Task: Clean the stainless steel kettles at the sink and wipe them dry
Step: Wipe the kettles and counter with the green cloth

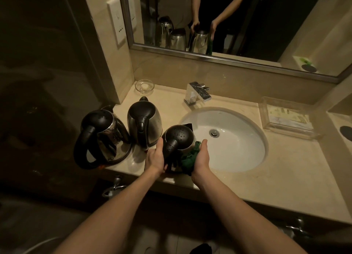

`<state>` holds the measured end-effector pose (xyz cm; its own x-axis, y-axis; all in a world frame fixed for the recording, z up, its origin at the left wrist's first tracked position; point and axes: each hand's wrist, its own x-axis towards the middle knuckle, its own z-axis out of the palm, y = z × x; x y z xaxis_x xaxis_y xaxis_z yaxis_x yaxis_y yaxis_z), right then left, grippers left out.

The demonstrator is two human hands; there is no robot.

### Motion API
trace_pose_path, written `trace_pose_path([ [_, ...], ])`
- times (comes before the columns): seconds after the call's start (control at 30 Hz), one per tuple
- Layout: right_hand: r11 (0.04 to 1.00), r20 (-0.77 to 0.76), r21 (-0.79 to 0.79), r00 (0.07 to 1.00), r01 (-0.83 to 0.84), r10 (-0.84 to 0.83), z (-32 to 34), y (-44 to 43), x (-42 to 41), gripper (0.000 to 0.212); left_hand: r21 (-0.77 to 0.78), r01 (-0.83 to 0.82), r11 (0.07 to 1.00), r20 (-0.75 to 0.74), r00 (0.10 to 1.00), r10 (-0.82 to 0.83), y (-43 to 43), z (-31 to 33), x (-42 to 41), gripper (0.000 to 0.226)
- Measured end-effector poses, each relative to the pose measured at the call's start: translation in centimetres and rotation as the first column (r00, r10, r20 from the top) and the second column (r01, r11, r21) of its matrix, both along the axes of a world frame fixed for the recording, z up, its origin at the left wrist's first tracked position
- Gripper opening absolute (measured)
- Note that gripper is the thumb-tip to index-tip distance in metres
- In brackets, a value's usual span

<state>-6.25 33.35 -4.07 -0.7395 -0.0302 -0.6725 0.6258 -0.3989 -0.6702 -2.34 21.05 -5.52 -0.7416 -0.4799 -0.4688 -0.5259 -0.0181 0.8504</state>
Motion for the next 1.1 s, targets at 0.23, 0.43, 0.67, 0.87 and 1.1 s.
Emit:
trace_pose_path([
  [0.23, 0.982, -0.111, 0.184, 0.992, -0.041, 0.062, 0.6, -0.1, -0.8, 0.056, -0.177, -0.185, 0.967, -0.042, 0.983, 0.18, 1.3, 1.1, -0.7, 0.068],
  [0.43, 0.981, -0.006, 0.181, 0.998, -0.068, 0.07, -0.4, -0.1, -0.6, 0.056, -0.188, -0.305, 0.933, 0.005, 0.95, 0.312, 2.0, 0.8, -1.7, 0.073],
  [0.67, 0.981, -0.01, 0.112, 0.987, -0.158, 0.16, 0.0, 1.4, -1.6, 0.064, -0.249, -0.263, 0.932, -0.047, 0.965, 0.259, 0.4, -0.1, -1.5, 0.07],
  [0.87, 0.944, -0.101, 0.289, 0.976, -0.159, 0.195, 0.1, 0.8, -1.9, 0.062, -0.275, -0.147, 0.95, -0.108, 0.987, 0.122, -1.5, 0.2, -1.5, 0.066],
  [1.1, 0.957, 0.066, 0.227, 0.984, -0.179, 0.168, -0.7, 1.4, -2.0, 0.066, -0.355, -0.133, 0.925, -0.08, 0.991, 0.111, -1.3, -0.1, -1.6, 0.067],
])
